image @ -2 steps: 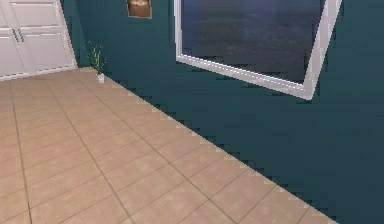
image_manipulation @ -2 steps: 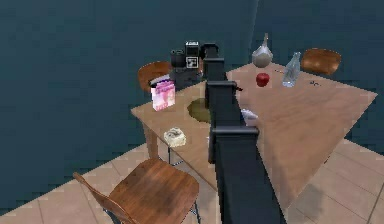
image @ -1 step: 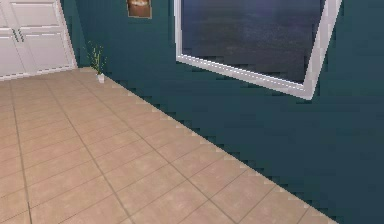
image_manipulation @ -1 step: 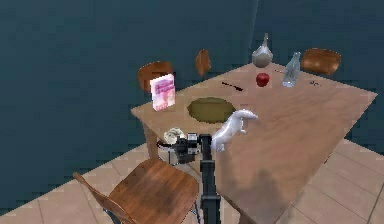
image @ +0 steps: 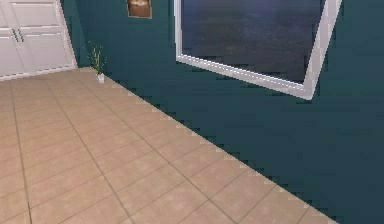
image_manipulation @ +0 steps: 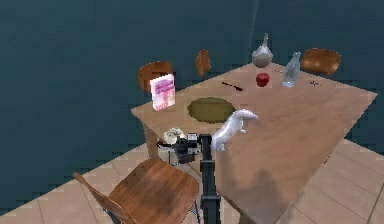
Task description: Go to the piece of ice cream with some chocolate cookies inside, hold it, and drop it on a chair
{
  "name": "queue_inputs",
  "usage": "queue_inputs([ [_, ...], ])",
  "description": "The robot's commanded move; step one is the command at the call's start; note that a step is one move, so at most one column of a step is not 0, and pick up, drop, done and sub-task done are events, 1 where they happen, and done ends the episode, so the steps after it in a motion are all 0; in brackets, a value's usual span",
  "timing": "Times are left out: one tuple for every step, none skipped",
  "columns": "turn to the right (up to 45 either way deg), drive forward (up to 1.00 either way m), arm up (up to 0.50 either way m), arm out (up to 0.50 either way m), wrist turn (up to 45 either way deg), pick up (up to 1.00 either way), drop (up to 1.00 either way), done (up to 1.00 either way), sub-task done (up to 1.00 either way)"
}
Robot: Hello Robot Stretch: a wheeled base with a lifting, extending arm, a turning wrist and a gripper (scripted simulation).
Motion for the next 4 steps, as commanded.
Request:
queue_inputs([
  [0.0, 0.0, 0.1, 0.0, 0.0, 0.0, 0.0, 0.0, 0.0],
  [0.0, 0.0, 0.24, 0.0, 0.0, 0.0, 0.0, 0.0, 0.0],
  [0.0, 0.0, 0.0, 0.0, -45.0, 0.0, 0.0, 0.0, 0.0],
  [0.0, 0.0, 0.0, 0.0, -45.0, 0.0, 0.0, 0.0, 0.0],
])
